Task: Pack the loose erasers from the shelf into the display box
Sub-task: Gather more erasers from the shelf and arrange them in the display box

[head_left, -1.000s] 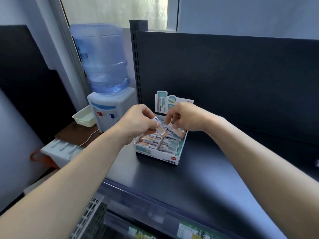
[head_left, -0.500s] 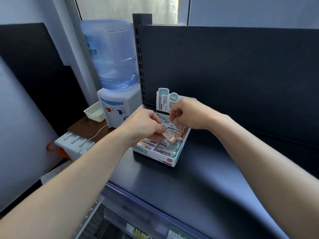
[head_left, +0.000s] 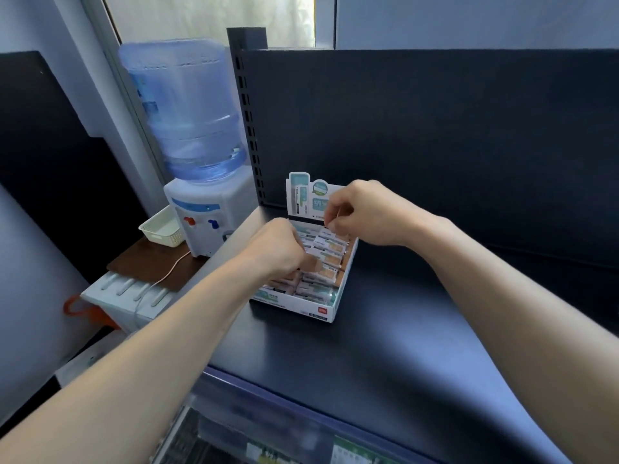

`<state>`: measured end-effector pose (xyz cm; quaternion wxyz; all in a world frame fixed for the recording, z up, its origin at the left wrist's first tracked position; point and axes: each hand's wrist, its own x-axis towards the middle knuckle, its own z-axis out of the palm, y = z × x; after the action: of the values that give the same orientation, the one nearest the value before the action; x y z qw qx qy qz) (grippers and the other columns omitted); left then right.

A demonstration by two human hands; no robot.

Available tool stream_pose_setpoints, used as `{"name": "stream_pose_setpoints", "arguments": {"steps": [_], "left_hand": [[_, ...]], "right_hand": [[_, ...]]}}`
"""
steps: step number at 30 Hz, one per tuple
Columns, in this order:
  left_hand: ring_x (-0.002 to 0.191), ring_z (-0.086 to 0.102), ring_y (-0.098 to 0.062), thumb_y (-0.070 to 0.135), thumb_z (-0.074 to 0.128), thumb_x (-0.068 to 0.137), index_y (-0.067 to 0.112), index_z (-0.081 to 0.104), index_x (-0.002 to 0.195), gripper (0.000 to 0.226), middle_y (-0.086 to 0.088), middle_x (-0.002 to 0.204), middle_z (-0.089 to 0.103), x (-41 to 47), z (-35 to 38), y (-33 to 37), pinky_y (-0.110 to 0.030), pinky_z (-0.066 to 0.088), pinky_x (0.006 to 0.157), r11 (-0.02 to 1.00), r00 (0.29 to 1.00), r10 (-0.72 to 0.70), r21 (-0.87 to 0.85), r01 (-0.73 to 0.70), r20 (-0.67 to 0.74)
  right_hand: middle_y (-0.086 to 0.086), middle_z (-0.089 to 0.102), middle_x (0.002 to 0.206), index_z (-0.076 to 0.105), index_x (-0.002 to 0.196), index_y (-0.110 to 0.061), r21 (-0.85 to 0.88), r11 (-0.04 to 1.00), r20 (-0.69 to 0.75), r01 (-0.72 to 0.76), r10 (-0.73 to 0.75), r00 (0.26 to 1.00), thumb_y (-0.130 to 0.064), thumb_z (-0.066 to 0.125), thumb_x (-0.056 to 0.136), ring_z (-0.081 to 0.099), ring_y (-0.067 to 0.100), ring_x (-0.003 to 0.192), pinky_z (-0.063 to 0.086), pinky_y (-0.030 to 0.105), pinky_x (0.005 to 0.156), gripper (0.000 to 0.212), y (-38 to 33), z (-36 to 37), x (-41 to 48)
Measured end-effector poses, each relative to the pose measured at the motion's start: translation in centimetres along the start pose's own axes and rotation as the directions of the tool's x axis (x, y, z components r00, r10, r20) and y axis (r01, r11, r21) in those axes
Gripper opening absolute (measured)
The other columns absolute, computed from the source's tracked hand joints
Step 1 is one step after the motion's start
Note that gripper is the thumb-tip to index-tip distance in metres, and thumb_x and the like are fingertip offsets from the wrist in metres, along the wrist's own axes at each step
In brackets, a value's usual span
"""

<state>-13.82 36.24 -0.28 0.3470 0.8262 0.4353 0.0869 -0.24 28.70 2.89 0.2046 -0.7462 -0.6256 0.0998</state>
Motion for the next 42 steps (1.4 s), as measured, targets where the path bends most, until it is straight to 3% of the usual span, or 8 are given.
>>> {"name": "stream_pose_setpoints", "arguments": {"steps": [8,14,19,23,26,29,36,42], "left_hand": [[0.053,0.052,-0.013,0.018,0.075,0.078,0.01,0.065,0.066,0.018,-0.001,0.06,0.059,0.7,-1.4,0.4,-0.023,0.043,0.052,0.99,0.988,0.134,0.031,-0.136,0.071],[0.06,0.053,-0.013,0.024,0.071,0.081,0.011,0.065,0.073,0.016,0.002,0.064,0.058,0.0,-0.5,4.4,-0.025,0.044,0.059,0.897,0.888,0.442,-0.04,-0.441,0.125],[0.059,0.056,-0.013,0.027,0.07,0.08,0.02,0.064,0.069,0.014,0.003,0.063,0.061,-2.4,3.5,9.1,-0.025,0.046,0.062,0.76,0.71,0.63,-0.062,-0.647,0.316],[0.06,0.056,-0.013,0.027,0.068,0.081,0.018,0.066,0.074,0.012,0.003,0.062,0.059,-5.0,7.0,13.3,-0.024,0.042,0.056,0.663,0.569,0.707,-0.115,-0.74,0.419],[0.063,0.057,-0.015,0.026,0.068,0.081,0.017,0.067,0.076,0.011,0.002,0.065,0.061,-6.6,10.0,16.3,-0.024,0.042,0.056,0.606,0.491,0.737,-0.131,-0.785,0.464],[0.064,0.058,-0.019,0.025,0.068,0.081,0.014,0.068,0.079,0.011,-0.004,0.07,0.065,-7.4,13.0,19.0,-0.031,0.05,0.064,0.583,0.452,0.739,-0.139,-0.8,0.5],[0.064,0.055,-0.015,0.018,0.065,0.081,0.014,0.069,0.08,0.006,0.004,0.065,0.06,-7.9,19.8,24.4,-0.024,0.043,0.06,0.614,0.481,0.709,-0.115,-0.781,0.515],[0.053,0.052,-0.011,0.014,0.062,0.081,0.015,0.068,0.078,0.006,-0.002,0.07,0.066,-7.3,24.2,28.3,-0.015,0.037,0.041,0.671,0.566,0.675,-0.074,-0.738,0.474]], "right_hand": [[-0.011,0.056,0.071,0.066,0.081,-0.021,-0.019,0.986,-0.067,-0.163,0.161,0.985,-0.014,0.06,0.086,0.05,-0.003,0.059,0.042,0.015,0.057,0.01,-0.5,-0.5,-2.3],[-0.012,0.055,0.07,0.068,0.087,-0.019,-0.081,0.92,-0.153,-0.383,0.368,0.917,-0.014,0.059,0.088,0.05,0.002,0.061,0.041,0.016,0.055,0.01,0.0,-1.9,-7.1],[0.001,0.063,0.087,0.068,0.089,-0.022,-0.161,0.749,-0.245,-0.642,0.6,0.761,-0.019,0.06,0.087,0.058,0.02,0.074,0.05,0.028,0.065,0.009,2.3,-3.7,-13.6],[0.003,0.061,0.08,0.066,0.086,-0.019,-0.149,0.578,-0.298,-0.803,0.748,0.594,-0.017,0.06,0.087,0.055,0.017,0.058,0.045,0.019,0.035,0.006,4.2,-5.1,-20.1],[0.008,0.069,0.082,0.069,0.079,-0.018,-0.131,0.475,-0.388,-0.87,0.783,0.486,-0.014,0.061,0.082,0.066,0.029,0.07,0.057,0.034,0.064,0.009,6.3,-6.3,-24.6],[0.009,0.07,0.086,0.071,0.079,-0.018,-0.094,0.403,-0.45,-0.91,0.798,0.4,-0.01,0.06,0.082,0.065,0.029,0.08,0.056,0.036,0.074,0.013,8.3,-7.9,-28.5],[0.01,0.07,0.091,0.073,0.086,-0.013,-0.011,0.374,-0.489,-0.927,0.807,0.331,-0.007,0.059,0.084,0.065,0.028,0.085,0.055,0.035,0.077,0.014,14.3,-11.1,-34.6],[0.01,0.069,0.097,0.072,0.092,-0.014,-0.049,0.457,-0.414,-0.888,0.8,0.435,-0.008,0.059,0.086,0.064,0.029,0.087,0.055,0.036,0.078,0.015,20.7,-13.1,-36.0]]}}
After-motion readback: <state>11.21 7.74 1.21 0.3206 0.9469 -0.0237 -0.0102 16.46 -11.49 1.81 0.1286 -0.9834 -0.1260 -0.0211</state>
